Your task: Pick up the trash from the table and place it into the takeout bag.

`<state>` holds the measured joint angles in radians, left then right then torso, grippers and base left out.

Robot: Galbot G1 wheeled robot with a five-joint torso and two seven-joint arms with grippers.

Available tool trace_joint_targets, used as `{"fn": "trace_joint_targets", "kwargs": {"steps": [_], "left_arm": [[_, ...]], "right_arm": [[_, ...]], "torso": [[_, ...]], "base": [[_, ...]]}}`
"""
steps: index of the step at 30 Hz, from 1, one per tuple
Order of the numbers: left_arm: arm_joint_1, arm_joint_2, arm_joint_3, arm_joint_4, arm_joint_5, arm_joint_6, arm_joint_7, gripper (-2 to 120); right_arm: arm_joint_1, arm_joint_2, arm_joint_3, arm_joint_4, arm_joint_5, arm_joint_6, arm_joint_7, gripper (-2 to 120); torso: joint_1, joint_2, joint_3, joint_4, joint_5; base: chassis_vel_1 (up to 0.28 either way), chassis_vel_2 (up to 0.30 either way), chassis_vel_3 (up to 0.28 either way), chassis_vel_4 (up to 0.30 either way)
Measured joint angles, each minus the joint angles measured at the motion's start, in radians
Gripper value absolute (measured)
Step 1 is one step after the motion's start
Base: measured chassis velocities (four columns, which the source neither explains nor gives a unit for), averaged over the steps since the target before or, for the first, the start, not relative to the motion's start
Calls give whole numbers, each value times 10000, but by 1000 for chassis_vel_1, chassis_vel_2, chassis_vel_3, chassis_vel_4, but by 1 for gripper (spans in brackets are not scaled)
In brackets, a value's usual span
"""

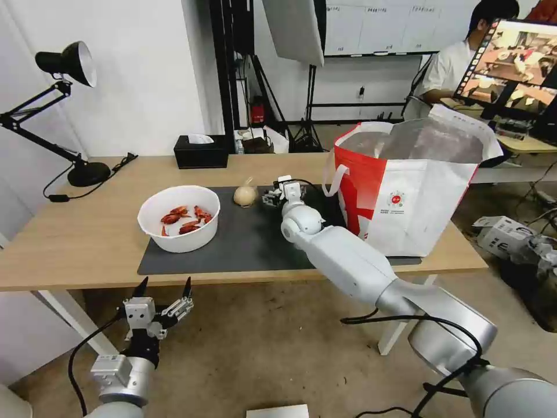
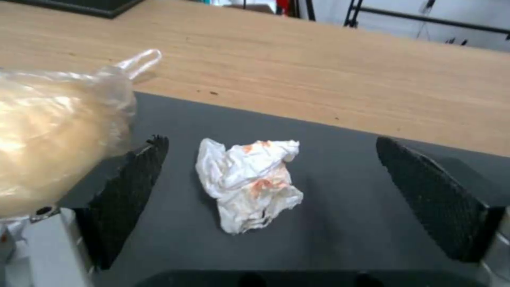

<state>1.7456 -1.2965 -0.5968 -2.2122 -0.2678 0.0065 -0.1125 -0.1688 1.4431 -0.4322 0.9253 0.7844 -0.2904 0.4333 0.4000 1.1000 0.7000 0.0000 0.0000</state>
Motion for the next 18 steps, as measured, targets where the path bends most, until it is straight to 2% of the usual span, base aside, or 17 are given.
{"fn": "trace_joint_targets", "kwargs": {"steps": [7,17,18], "left_arm": [[5,12,-31,-34,-7,0,-2,100],[20,38,-35,-52,-22,0,-7,100],[12,39,-20,-52,-24,0,-7,100]], "right_arm": [[290,460,396,-1201,-5,-34,-1081,100],[408,706,661,-1740,-55,-119,-1477,100],[408,709,672,-1766,-57,-150,-1539,96]], "torso": [[0,0,0,0,0],[0,0,-1,0,0],[-1,0,0,0,0]], "base": [[0,0,0,0],[0,0,0,0],[0,0,0,0]]}}
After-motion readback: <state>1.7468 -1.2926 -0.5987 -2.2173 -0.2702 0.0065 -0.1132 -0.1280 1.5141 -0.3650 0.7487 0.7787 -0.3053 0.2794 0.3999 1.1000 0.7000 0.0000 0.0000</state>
